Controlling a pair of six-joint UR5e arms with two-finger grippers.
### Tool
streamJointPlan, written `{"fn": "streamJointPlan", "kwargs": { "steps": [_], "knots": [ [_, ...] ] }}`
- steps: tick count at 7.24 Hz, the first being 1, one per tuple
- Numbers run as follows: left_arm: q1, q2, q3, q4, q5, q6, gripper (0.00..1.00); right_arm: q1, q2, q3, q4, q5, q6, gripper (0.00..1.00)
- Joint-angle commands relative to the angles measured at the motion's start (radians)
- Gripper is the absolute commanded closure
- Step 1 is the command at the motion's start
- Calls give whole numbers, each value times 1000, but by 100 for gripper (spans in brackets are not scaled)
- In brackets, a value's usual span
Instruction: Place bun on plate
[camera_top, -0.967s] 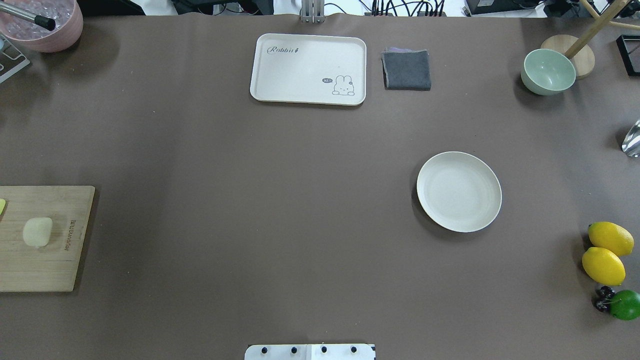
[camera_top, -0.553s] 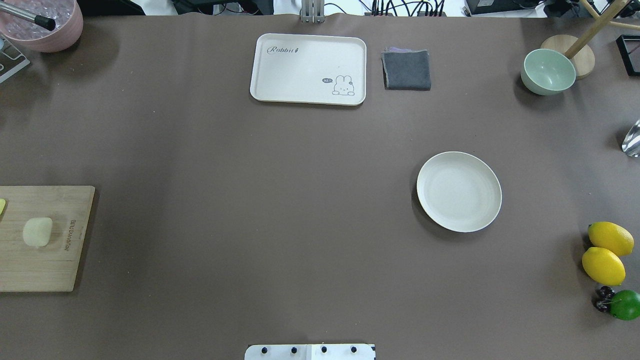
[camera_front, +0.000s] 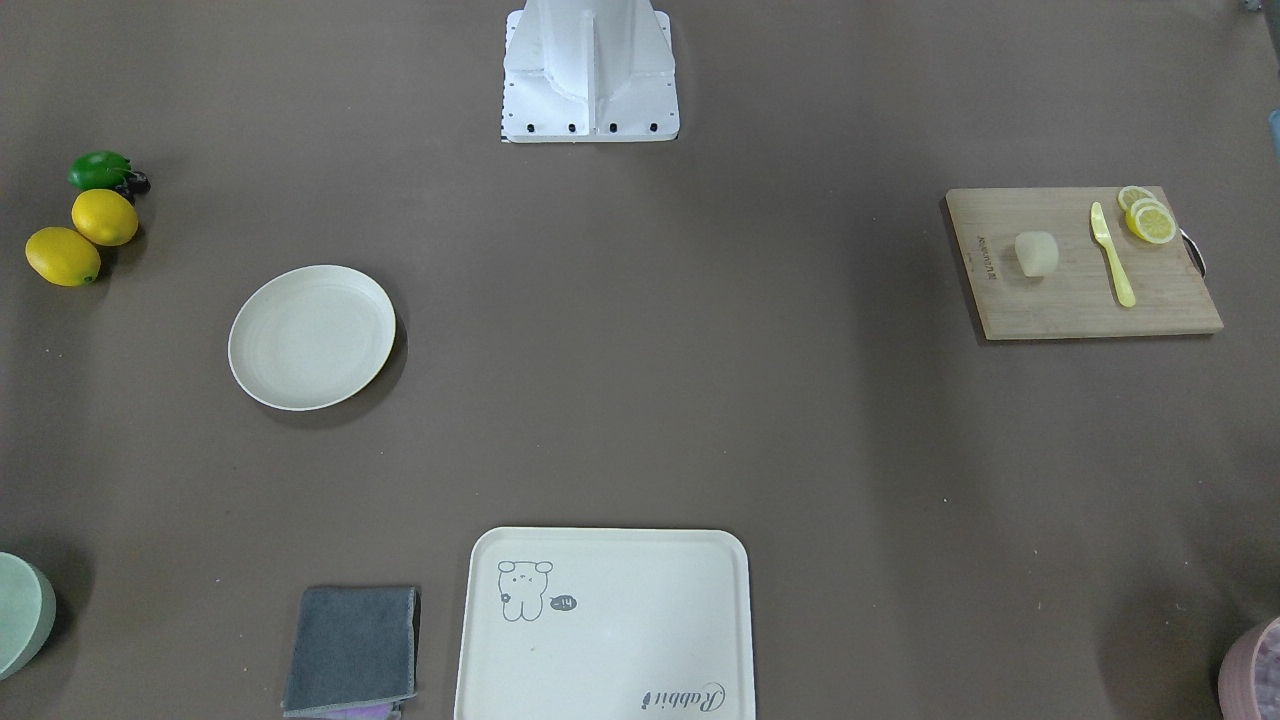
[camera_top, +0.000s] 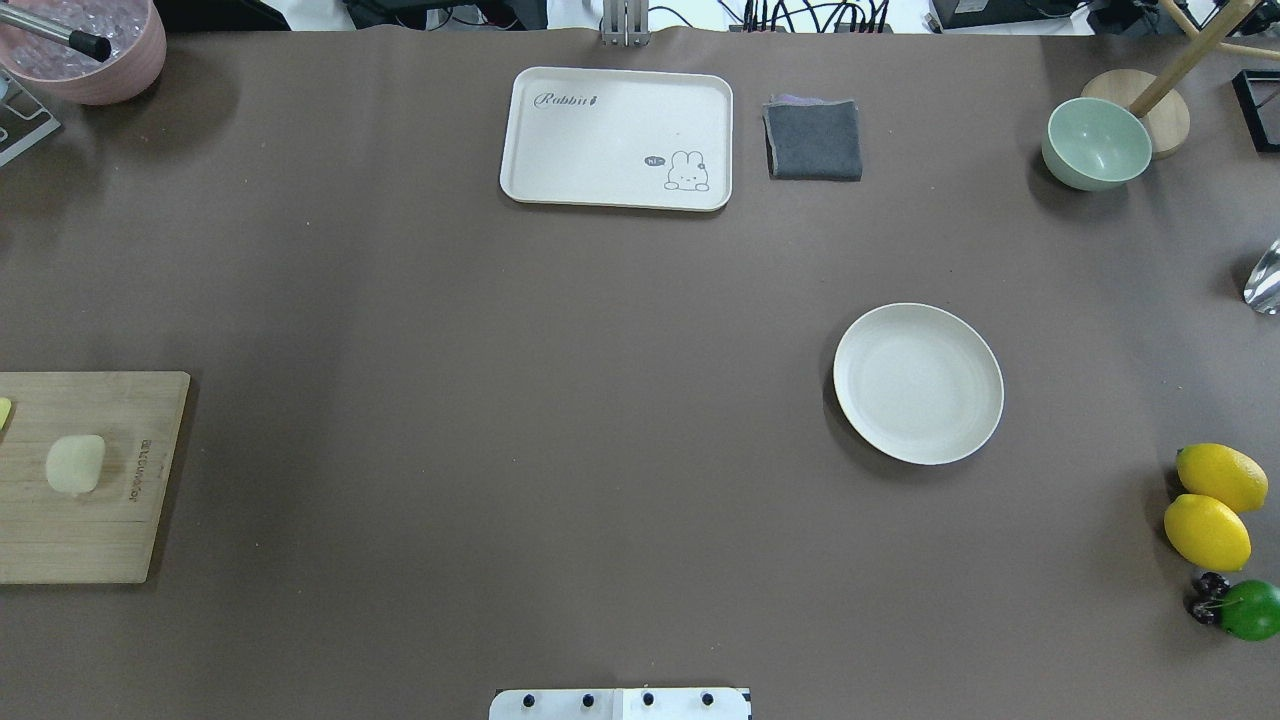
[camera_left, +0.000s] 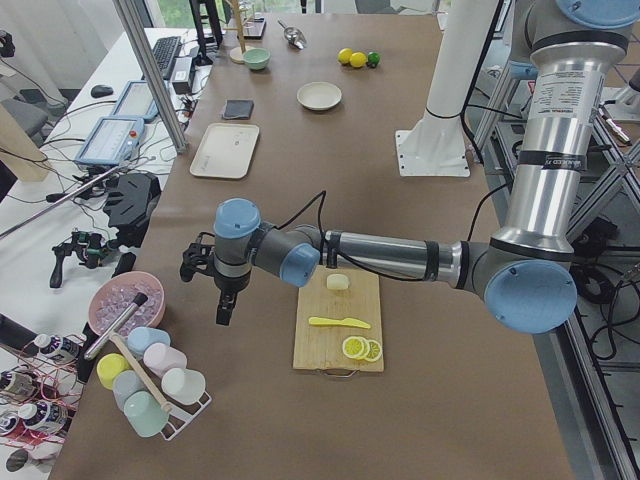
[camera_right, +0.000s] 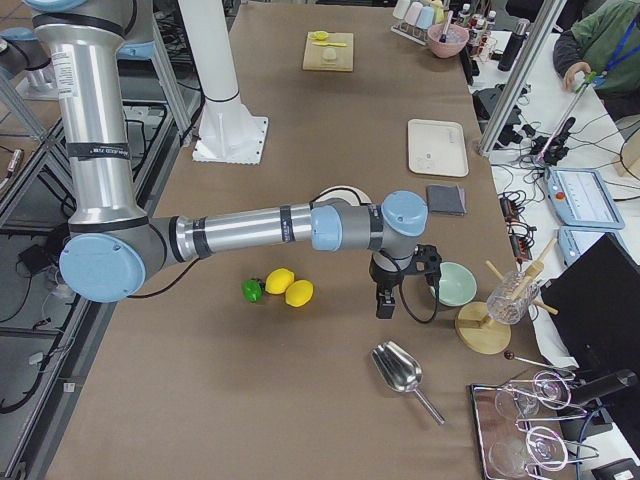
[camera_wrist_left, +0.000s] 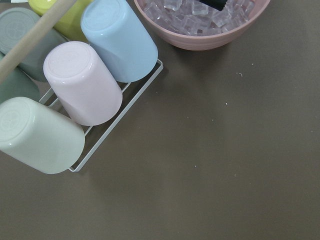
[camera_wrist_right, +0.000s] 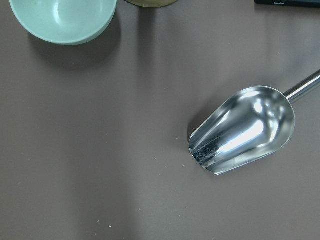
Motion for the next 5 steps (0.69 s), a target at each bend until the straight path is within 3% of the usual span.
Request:
{"fn": "streamJointPlan", "kwargs": {
  "steps": [1,5],
  "knots": [
    [1,0,-1,0,4,-6,0,0,-5,4,0,1,0,0],
    [5,0,-1,0,1,-6,0,0,-5,21,2,1,-3,0]
  ]
}}
